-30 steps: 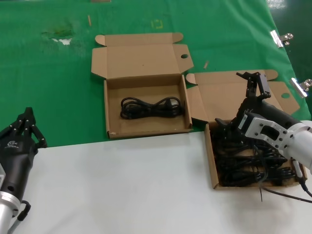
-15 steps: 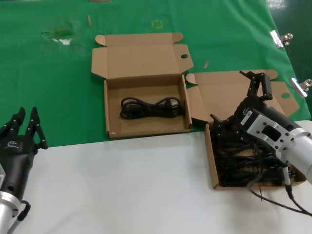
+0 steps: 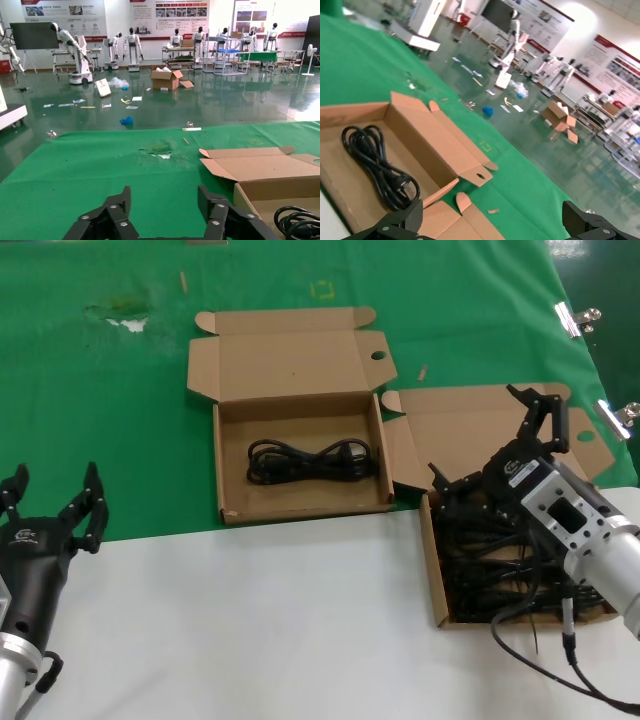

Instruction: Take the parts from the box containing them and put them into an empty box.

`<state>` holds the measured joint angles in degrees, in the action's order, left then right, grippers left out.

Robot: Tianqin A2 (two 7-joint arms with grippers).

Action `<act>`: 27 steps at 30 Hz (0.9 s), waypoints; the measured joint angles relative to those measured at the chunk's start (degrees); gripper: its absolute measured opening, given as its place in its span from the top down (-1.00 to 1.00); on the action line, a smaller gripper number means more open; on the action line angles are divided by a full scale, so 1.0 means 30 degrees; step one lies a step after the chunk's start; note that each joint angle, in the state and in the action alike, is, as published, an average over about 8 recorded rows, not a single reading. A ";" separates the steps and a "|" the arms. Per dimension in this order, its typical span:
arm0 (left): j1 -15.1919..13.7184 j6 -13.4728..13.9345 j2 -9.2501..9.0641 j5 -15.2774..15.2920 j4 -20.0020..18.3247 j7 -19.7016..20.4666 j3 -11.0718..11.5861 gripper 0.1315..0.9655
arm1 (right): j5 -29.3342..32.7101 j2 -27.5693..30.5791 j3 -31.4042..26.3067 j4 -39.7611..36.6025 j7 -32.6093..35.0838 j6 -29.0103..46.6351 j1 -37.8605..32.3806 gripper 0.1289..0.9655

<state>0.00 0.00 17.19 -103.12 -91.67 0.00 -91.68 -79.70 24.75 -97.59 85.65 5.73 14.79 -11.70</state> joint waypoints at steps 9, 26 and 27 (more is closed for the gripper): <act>0.0000 0.0000 0.0000 -0.0003 0.0000 -0.0002 0.0000 -0.20 | -0.1445 -0.0470 0.0368 0.0373 -0.0353 -0.0912 0.0728 -1.00; 0.0000 0.0000 0.0000 -0.0002 0.0000 0.0001 0.0000 -0.76 | -0.4198 -0.1356 0.1062 0.1079 -0.1025 -0.2649 0.2100 -1.00; 0.0000 0.0000 0.0000 -0.0002 0.0000 0.0001 0.0000 -0.79 | -0.4360 -0.1408 0.1103 0.1120 -0.1065 -0.2752 0.2180 -1.00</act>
<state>0.00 0.00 17.19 -103.13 -91.67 0.01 -91.67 -92.78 20.52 -94.28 89.01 2.53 6.54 -5.16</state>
